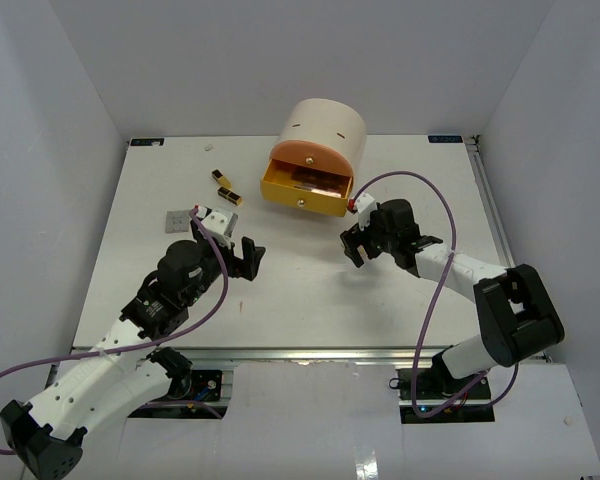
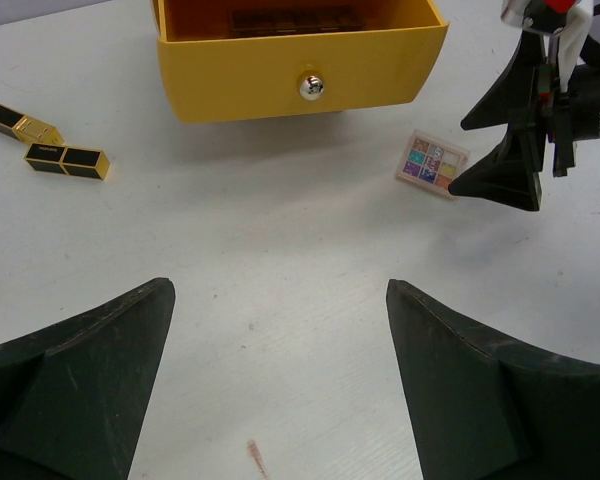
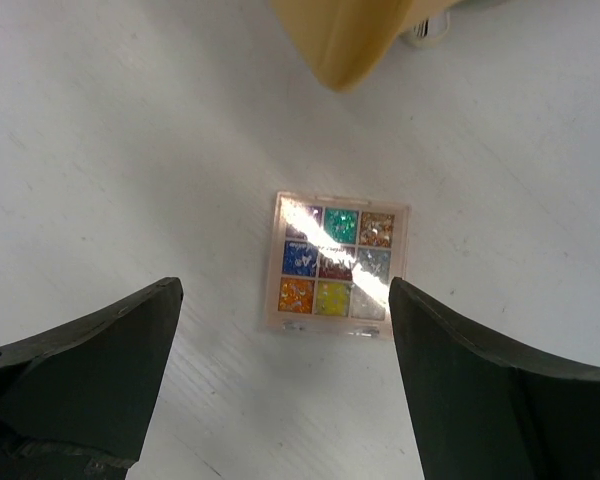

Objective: Organize the makeup

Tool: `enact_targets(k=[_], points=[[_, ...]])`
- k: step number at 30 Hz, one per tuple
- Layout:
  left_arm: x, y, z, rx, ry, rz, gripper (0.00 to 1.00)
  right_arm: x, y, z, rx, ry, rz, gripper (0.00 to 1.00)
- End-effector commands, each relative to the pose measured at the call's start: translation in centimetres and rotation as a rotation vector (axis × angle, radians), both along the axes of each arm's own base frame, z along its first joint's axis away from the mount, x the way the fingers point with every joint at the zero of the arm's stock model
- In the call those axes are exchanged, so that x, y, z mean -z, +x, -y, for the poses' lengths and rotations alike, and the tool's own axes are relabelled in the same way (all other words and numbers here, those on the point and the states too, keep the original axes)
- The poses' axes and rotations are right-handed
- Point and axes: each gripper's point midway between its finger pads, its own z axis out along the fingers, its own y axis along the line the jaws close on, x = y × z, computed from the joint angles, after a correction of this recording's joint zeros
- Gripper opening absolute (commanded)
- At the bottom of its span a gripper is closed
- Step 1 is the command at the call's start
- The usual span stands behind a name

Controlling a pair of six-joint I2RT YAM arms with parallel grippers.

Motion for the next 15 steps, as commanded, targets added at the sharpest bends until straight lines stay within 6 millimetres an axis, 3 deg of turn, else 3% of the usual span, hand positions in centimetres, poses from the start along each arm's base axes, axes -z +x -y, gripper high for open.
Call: enact_targets(k=[1,15], points=[[0.3,0.1,-0.3,-0.006,0.011,-0.001,0.98,-0.6,1.5,0.9,0.001,-0.093,0.073,0.90],[0.3,0.2,-0.3,-0.006,0.009,-0.004,0.98,2.6,1.1,1.3,0.047,-0.122,-0.047,0.90]])
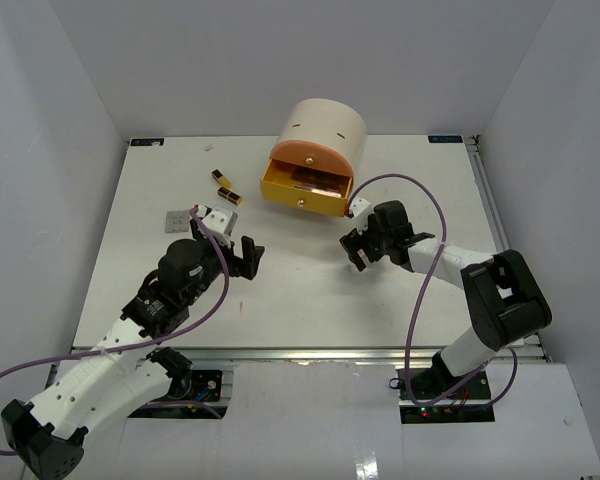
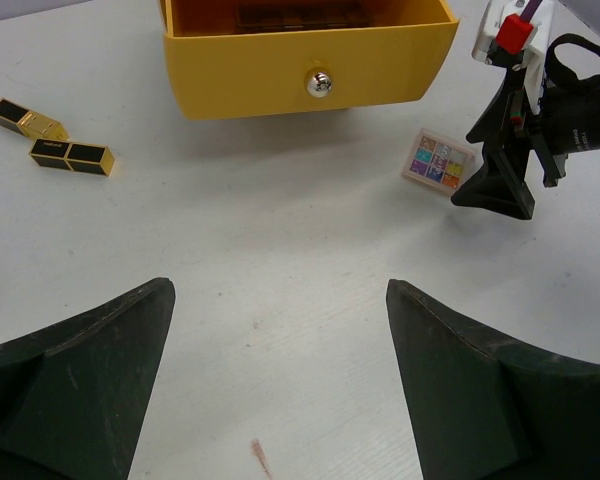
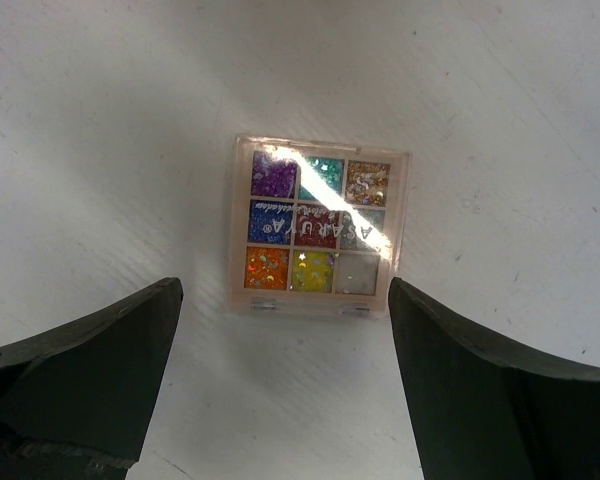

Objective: Organize the makeup

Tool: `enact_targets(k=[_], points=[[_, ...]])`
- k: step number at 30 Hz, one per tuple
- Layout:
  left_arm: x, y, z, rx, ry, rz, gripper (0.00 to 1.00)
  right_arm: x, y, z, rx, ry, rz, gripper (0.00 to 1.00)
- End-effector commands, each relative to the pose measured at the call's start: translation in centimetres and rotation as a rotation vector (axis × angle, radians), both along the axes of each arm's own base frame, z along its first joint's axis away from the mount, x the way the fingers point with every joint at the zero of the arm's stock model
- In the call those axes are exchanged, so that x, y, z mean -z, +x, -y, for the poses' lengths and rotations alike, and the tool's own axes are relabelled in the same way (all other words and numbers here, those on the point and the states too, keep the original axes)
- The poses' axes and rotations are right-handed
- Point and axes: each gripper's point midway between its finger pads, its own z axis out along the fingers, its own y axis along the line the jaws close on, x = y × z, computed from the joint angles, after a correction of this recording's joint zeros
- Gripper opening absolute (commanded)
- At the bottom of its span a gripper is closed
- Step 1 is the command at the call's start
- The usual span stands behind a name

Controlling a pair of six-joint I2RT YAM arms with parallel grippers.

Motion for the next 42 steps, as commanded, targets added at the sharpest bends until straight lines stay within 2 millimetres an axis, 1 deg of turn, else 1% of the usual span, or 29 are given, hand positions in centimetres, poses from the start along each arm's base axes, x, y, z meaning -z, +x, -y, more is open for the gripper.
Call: enact_targets(k=[1,6,11,16,18,24,29,32,35,36,40,42], points=[[0.1,-0.1,-0.1,0.004,0.002,0.004,0.98,-0.8,0.9,-0.1,0.020,0.000,0.026,0.90],[0.1,-0.1,-0.1,0.007,0.004,0.003,0.98,-0.4,1.2,0.6,0.041,-0.021,0.031,0.90],[0.1,-0.1,-0.1,0.007,0.003,0.004,0.98,0.6,1.2,0.6,0.043,-0.031,0.008,0.90],[0.0,-0.1,-0.2,0.005,0.002,0.006,0.98,0.9,1.3,0.8,0.052,-0.027,-0.008,0.90],[0.1,-0.1,-0.1,0.007,0.003,0.005,0.98,1.1,1.3,1.1,0.061,-0.021,-0.018,0.90],[0.2,-0.1,-0.1,0.010,0.004,0.002,0.98,1.3,1.7,1.7,0.073,-0.004,-0.028,0.90],[0.2,-0.1,-0.1,0.007,0.005,0.000,0.98,1.1,2.0,1.6,0.056,-0.006,-0.006,0.90],[0.2,-0.1,-0.1,0.008,0.005,0.000,0.98,1.6,1.8,1.4,0.047,-0.003,-0.025,0.92],[0.2,-0.1,-0.1,0.008,0.004,0.001,0.98,1.8,1.7,1.4,0.045,-0.007,-0.034,0.97],[0.2,-0.1,-0.1,0.008,0.004,0.001,0.98,1.9,1.7,1.5,0.045,-0.009,-0.037,0.97],[0.2,-0.1,-0.1,0.008,0.004,0.001,0.98,1.7,1.5,1.4,0.040,-0.008,-0.047,0.81],[0.1,-0.1,-0.1,0.009,0.002,0.003,0.98,1.3,1.4,1.4,0.036,-0.004,-0.044,0.75]])
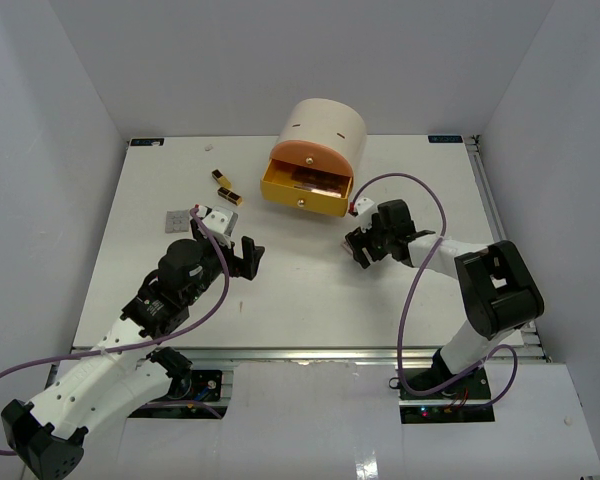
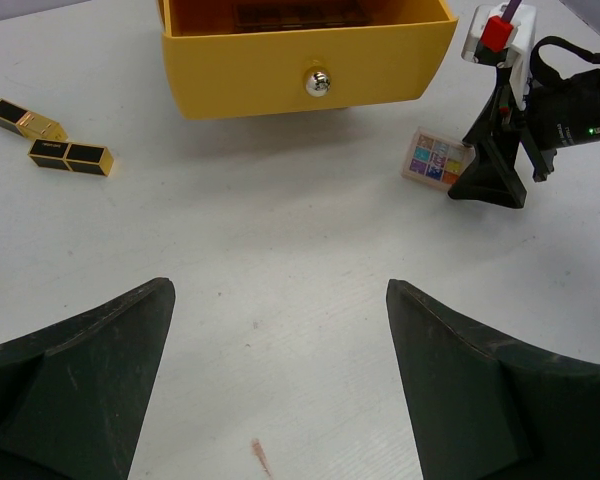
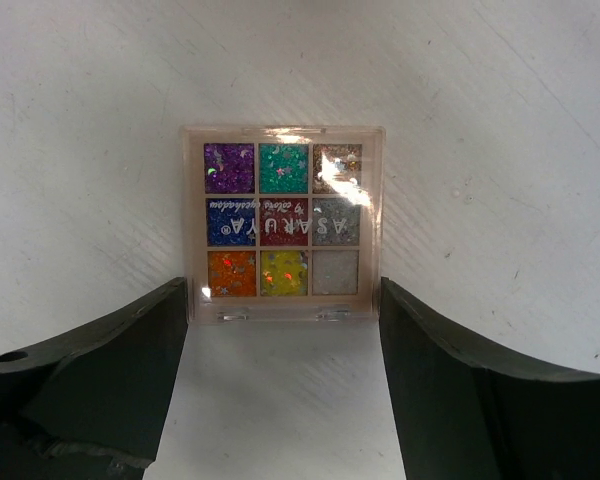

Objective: Organize the makeup

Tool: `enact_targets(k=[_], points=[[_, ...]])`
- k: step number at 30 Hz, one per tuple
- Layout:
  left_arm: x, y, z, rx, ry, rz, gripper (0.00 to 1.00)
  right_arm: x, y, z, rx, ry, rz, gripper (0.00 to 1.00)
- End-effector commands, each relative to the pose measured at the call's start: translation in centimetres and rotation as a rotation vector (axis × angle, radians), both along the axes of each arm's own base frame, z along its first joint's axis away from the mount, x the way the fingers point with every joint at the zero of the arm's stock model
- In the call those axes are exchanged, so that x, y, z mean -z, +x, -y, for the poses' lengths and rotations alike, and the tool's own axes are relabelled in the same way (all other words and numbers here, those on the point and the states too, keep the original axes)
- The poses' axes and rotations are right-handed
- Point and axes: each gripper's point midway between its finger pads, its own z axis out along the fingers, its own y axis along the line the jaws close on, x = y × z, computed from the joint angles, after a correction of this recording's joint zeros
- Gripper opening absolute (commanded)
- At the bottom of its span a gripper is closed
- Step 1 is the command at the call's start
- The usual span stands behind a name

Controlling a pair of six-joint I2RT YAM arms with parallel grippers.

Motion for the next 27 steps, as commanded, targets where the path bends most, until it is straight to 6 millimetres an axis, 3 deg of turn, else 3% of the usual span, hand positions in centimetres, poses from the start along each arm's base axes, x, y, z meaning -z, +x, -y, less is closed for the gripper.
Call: enact_targets(k=[1,4,7,14,20,22,23,27], points=[[0.1,-0.2,-0.1,0.009,0.000,0.003,0.98,-0.8,0.4,0.0,-0.007,-0.001,0.008,0.71],[0.0,-0.2,-0.1,0.007,-0.002,0.005,0.98,-1.2,0.1,-0.2,-0.020,0.010,0.009,0.62],[-0.1,-0.2,-0.1,0.009,-0.004,0.008,0.98,-2.0,-0.2,-0.2,-0.034,0.012,0.012,0.43],[-0.3,-0.3,-0.1,0.013,-0.008,0.012,0.98,-6.0,-3.0,0.8,-0.144,-0.032,0.059,0.15],[-0.3,-0.2,-0.1,0.015,-0.010,0.011,0.98,-11.6,-6.0,0.6,-0.363,-0.043,0.179,0.08],[-0.4,-0.1,-0.2,0.010,-0.011,0.014,0.98,-14.4,-6.8,-0.1,-0.469,-0.034,0.260,0.08],[-0.3,-0.2,-0.2,0.010,-0.010,0.013,0.98,-14.7,-7.0,0.0,-0.478,-0.036,0.273,0.08],[-0.4,-0.1,-0.2,0.007,-0.015,0.013,0.98,-19.5,-5.7,-1.0,-0.515,-0.022,0.398,0.08]])
